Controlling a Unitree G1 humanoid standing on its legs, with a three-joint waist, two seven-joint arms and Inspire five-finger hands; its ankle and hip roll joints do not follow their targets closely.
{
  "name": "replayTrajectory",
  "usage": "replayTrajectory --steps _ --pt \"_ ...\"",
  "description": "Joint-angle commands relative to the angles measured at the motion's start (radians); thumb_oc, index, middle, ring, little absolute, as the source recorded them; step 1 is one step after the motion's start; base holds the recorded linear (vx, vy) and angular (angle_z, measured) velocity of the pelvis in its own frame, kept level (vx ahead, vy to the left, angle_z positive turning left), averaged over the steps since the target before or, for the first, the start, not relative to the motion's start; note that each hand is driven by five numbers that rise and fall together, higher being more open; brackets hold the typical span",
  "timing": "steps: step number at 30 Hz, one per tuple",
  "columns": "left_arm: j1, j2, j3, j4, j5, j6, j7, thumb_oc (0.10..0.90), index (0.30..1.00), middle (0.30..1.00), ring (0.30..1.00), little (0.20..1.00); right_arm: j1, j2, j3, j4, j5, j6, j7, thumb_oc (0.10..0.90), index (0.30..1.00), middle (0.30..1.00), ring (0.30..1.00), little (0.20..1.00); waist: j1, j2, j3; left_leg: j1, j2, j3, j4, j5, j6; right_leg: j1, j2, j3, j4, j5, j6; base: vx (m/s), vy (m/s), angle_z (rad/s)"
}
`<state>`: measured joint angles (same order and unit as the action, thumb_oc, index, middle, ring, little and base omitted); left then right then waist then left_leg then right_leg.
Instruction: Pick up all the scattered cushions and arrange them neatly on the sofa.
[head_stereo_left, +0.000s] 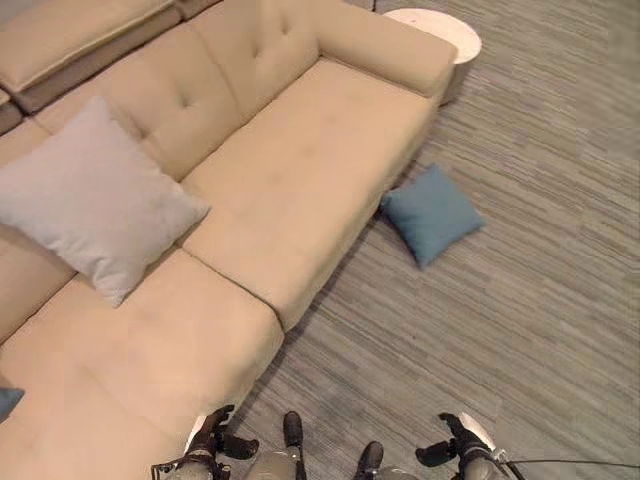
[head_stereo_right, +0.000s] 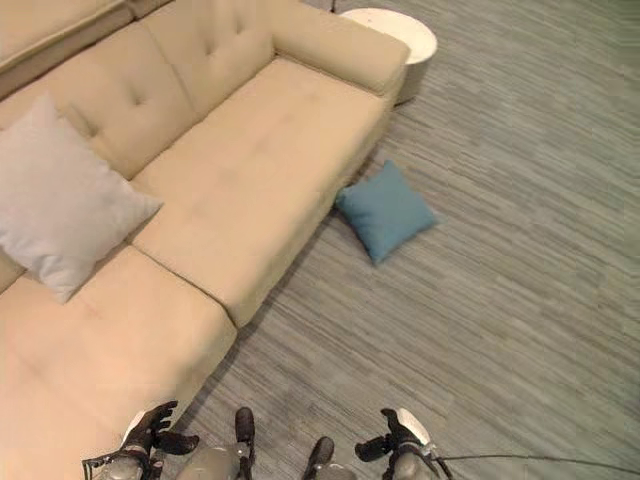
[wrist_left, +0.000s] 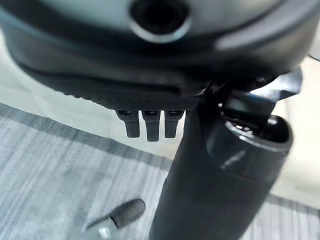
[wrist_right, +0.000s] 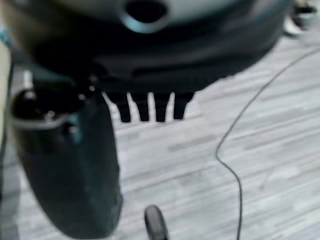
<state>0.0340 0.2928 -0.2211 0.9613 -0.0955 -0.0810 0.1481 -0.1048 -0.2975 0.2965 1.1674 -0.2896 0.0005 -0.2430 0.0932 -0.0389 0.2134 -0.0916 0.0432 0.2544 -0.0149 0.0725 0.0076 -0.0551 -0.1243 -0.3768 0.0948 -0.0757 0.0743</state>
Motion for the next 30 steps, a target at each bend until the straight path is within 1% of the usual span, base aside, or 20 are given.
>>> replayTrajectory --steps 1,2,4,5,7,8,11,12,14,15,18,20,21,22,23,25,26,27,29,30 --pt "-0.041 -0.028 -0.019 -0.06 0.003 -0.034 0.023 0.8 0.9 0.9 0.9 0.9 -0.017 -0.085 -0.011 -0.025 0.055 -0.003 -0.05 0.8 0.9 0.9 0.9 0.9 -0.008 -0.007 -0.02 -0.014 0.013 -0.155 0.102 -0.146 -0.015 0.001 0.023 0.047 -0.028 -0.001 0.013 0.02 -0.186 -0.22" --pt "-0.041 -0.029 -0.019 -0.06 0.003 -0.034 0.023 0.8 0.9 0.9 0.9 0.9 -0.017 -0.085 -0.011 -0.025 0.055 -0.003 -0.05 0.8 0.9 0.9 0.9 0.9 -0.008 -0.007 -0.02 -0.013 0.013 -0.155 0.103 -0.146 -0.015 0.001 0.023 0.047 -0.028 0.0 0.013 0.01 -0.112 -0.29" --pt "-0.047 -0.039 -0.035 -0.059 0.003 -0.03 0.027 0.8 0.9 0.9 0.9 0.9 -0.008 -0.093 -0.026 -0.017 0.07 -0.002 -0.066 0.8 0.9 0.9 0.9 0.9 -0.01 -0.003 -0.009 -0.024 -0.014 -0.23 0.151 -0.156 -0.025 0.006 0.046 0.085 -0.038 -0.008 -0.003 0.01 -0.099 -0.45" --pt "-0.048 -0.039 -0.035 -0.058 0.003 -0.03 0.027 0.8 0.9 0.9 0.9 0.9 -0.009 -0.093 -0.027 -0.017 0.07 -0.002 -0.066 0.8 0.9 0.9 0.9 0.9 -0.011 -0.004 -0.011 -0.027 -0.015 -0.231 0.149 -0.153 -0.025 0.003 0.045 0.083 -0.039 -0.006 -0.003 0.02 -0.07 -0.68" --pt "-0.053 -0.048 -0.051 -0.053 0.01 -0.029 0.029 0.8 0.9 0.9 0.9 0.9 0.003 -0.095 -0.049 -0.001 0.091 -0.006 -0.08 0.8 0.9 0.9 0.9 0.9 -0.011 -0.013 -0.013 -0.065 -0.077 -0.321 0.161 -0.161 -0.028 0.017 0.064 0.12 -0.065 -0.001 -0.002 0.09 -0.124 -0.59" --pt "-0.053 -0.048 -0.051 -0.053 0.01 -0.029 0.03 0.8 0.9 0.9 0.9 0.9 0.003 -0.095 -0.049 -0.001 0.091 -0.006 -0.08 0.8 0.9 0.9 0.9 0.9 -0.011 -0.013 -0.014 -0.065 -0.077 -0.321 0.16 -0.161 -0.028 0.017 0.063 0.12 -0.065 -0.002 -0.002 0.15 -0.117 -0.13" --pt "-0.056 -0.05 -0.056 -0.048 0.013 -0.022 0.025 0.8 0.9 0.9 0.9 0.9 0.011 -0.095 -0.077 0.008 0.129 -0.002 -0.086 0.8 0.9 0.9 0.9 0.9 -0.015 -0.011 -0.02 -0.127 -0.133 -0.34 0.162 -0.134 -0.025 0.036 0.091 0.174 -0.084 -0.004 0.001 0.12 -0.04 -0.37" --pt "-0.056 -0.05 -0.056 -0.048 0.013 -0.022 0.025 0.8 0.9 0.9 0.9 0.9 0.011 -0.095 -0.077 0.008 0.129 -0.002 -0.086 0.8 0.9 0.9 0.9 0.9 -0.014 -0.011 -0.019 -0.127 -0.133 -0.339 0.162 -0.135 -0.025 0.037 0.091 0.176 -0.084 -0.004 0.001 0.07 -0.004 -0.47" --pt "-0.057 -0.053 -0.056 -0.035 0.018 -0.017 0.026 0.8 0.9 0.9 0.9 0.9 0.014 -0.088 -0.096 0.011 0.17 -0.001 -0.09 0.8 0.9 0.9 0.9 0.9 -0.004 -0.006 -0.016 -0.191 -0.158 -0.318 0.177 -0.096 -0.028 0.066 0.122 0.228 -0.091 -0.014 -0.007 0.15 -0.003 -0.78" --pt "-0.051 -0.054 -0.052 -0.037 0.011 -0.014 0.022 0.8 0.9 0.9 0.9 0.9 0.014 -0.082 -0.099 0.011 0.178 0.001 -0.084 0.8 0.9 0.9 0.9 0.9 0.005 -0.004 -0.017 -0.171 -0.152 -0.318 0.165 -0.099 -0.023 0.08 0.133 0.259 -0.086 -0.027 -0.011 0.14 0.003 -0.92" --pt "-0.044 -0.057 -0.039 -0.026 0.006 -0.007 0.018 0.8 0.9 0.9 0.9 0.9 0.016 -0.074 -0.104 0.013 0.184 0.002 -0.079 0.8 0.9 0.9 0.9 0.9 0.012 0.003 -0.034 -0.143 -0.146 -0.33 0.14 -0.097 -0.01 0.094 0.143 0.284 -0.064 -0.046 -0.011 0.2 0.059 -0.75" --pt "-0.037 -0.055 -0.034 -0.001 0.014 -0.001 0.012 0.8 0.9 0.9 0.9 0.9 0.015 -0.058 -0.1 0.021 0.175 0.006 -0.067 0.8 0.9 0.9 0.9 0.9 0.015 0.005 -0.063 -0.083 -0.134 -0.329 0.118 -0.11 0.014 0.092 0.138 0.293 0.026 -0.065 0.001 0.29 0.099 -0.61" --pt "-0.037 -0.055 -0.034 -0.001 0.014 -0.001 0.012 0.8 0.9 0.9 0.9 0.9 0.015 -0.058 -0.1 0.021 0.175 0.006 -0.067 0.8 0.9 0.9 0.9 0.9 0.016 0.005 -0.062 -0.081 -0.134 -0.327 0.117 -0.11 0.014 0.092 0.138 0.295 0.028 -0.066 0.001 0.18 0.062 -0.78" --pt "-0.039 -0.05 -0.031 0.003 0.018 0.006 0.016 0.8 0.9 0.9 0.9 0.9 0.006 -0.049 -0.096 0.017 0.169 0.009 -0.059 0.8 0.9 0.9 0.9 0.9 0.018 0.009 -0.065 -0.045 -0.121 -0.313 0.112 -0.127 0.039 0.047 0.117 0.279 0.169 -0.045 0.035 0.1 0.041 -0.8" --pt "-0.039 -0.05 -0.031 0.003 0.018 0.006 0.016 0.8 0.9 0.9 0.9 0.9 0.006 -0.049 -0.096 0.017 0.169 0.01 -0.059 0.8 0.9 0.9 0.9 0.9 0.018 0.009 -0.066 -0.046 -0.122 -0.312 0.112 -0.127 0.039 0.044 0.117 0.279 0.172 -0.047 0.035 0.14 0.044 -0.74" --pt "-0.055 -0.038 -0.035 -0.002 0.014 0.006 0.02 0.8 0.9 0.9 0.9 0.9 -0.01 -0.039 -0.091 0.01 0.171 0.011 -0.05 0.8 0.9 0.9 0.9 0.9 -0.003 0.026 -0.046 -0.019 -0.101 -0.303 0.119 -0.14 0.062 -0.067 0.078 0.258 0.359 0.024 0.096 0.08 0.007 -0.5" --pt "-0.056 -0.038 -0.035 -0.002 0.014 0.006 0.02 0.8 0.9 0.9 0.9 0.9 -0.01 -0.039 -0.091 0.01 0.171 0.011 -0.049 0.8 0.9 0.9 0.9 0.9 -0.003 0.025 -0.047 -0.02 -0.102 -0.303 0.12 -0.14 0.062 -0.069 0.076 0.258 0.363 0.022 0.096 0.19 -0.072 -0.29" --pt "-0.068 -0.037 -0.032 0.01 0.009 0.007 0.025 0.8 0.9 0.9 0.9 0.9 -0.021 -0.033 -0.09 0.011 0.172 0.011 -0.047 0.8 0.9 0.9 0.9 0.9 -0.01 0.042 -0.045 0.027 -0.075 -0.293 0.105 -0.174 0.058 -0.088 -0.024 0.166 0.297 -0.011 0.064 0.22 -0.153 -0.15" --pt "-0.077 -0.041 -0.027 0.045 0.022 0.009 0.024 0.8 0.9 0.9 0.9 0.9 -0.031 -0.034 -0.082 0.014 0.164 0.011 -0.043 0.8 0.9 0.9 0.9 0.9 -0.008 0.045 -0.045 0.055 -0.055 -0.283 0.09 -0.195 0.048 -0.117 -0.077 0.113 0.2 0.017 0.048 0.3 -0.251 -0.28" --pt "-0.079 -0.043 -0.028 0.062 0.032 0.007 0.026 0.8 0.9 0.9 0.9 0.9 -0.03 -0.036 -0.075 0.013 0.156 0.017 -0.04 0.8 0.9 0.9 0.9 0.9 -0.016 0.044 -0.039 0.096 -0.047 -0.28 0.068 -0.209 0.037 -0.151 -0.096 0.104 0.127 0.057 0.059 0.24 -0.204 -0.58"
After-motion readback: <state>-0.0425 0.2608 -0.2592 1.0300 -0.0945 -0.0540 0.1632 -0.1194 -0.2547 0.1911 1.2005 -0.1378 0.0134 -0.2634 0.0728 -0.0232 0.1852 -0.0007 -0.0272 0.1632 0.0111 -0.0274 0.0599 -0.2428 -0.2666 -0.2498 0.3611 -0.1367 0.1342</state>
